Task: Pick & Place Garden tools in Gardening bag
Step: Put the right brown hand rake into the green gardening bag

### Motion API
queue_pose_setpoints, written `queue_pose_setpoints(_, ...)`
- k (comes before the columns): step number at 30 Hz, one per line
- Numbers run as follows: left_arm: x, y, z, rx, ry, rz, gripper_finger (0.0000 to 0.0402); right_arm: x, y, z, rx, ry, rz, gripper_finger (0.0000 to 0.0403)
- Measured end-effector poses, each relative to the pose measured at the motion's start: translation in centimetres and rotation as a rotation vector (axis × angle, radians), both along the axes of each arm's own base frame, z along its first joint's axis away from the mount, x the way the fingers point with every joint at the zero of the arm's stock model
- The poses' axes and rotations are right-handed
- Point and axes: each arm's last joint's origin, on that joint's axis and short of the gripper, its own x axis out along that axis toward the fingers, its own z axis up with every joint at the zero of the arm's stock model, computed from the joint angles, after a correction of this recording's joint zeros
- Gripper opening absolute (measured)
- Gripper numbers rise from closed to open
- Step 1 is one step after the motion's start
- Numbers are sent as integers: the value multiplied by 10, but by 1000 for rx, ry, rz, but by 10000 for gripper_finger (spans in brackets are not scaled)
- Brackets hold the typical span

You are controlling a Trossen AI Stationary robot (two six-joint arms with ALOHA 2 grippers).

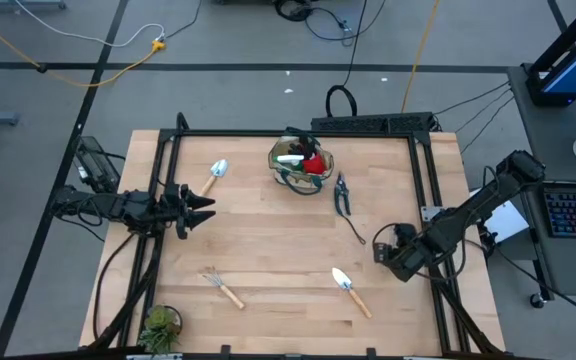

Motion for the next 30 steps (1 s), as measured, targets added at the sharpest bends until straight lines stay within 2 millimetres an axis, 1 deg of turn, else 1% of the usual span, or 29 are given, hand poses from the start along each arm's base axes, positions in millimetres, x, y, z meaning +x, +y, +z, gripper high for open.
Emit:
queue_pose_setpoints(13, 0, 0, 0, 0, 0, 0, 241, 12, -5, -14, -48, 67, -49, 196)
queue_pose_setpoints(18, 0, 0, 0, 0, 0, 0, 241, 15, -6, -20, -29, 130, -51, 188)
queue_pose_setpoints(23, 0, 0, 0, 0, 0, 0, 241, 21, -4, -27, -17, 152, -29, 148)
queue_pose_setpoints(30, 0, 0, 0, 0, 0, 1, 241, 23, -2, -32, -22, 166, -12, 67)
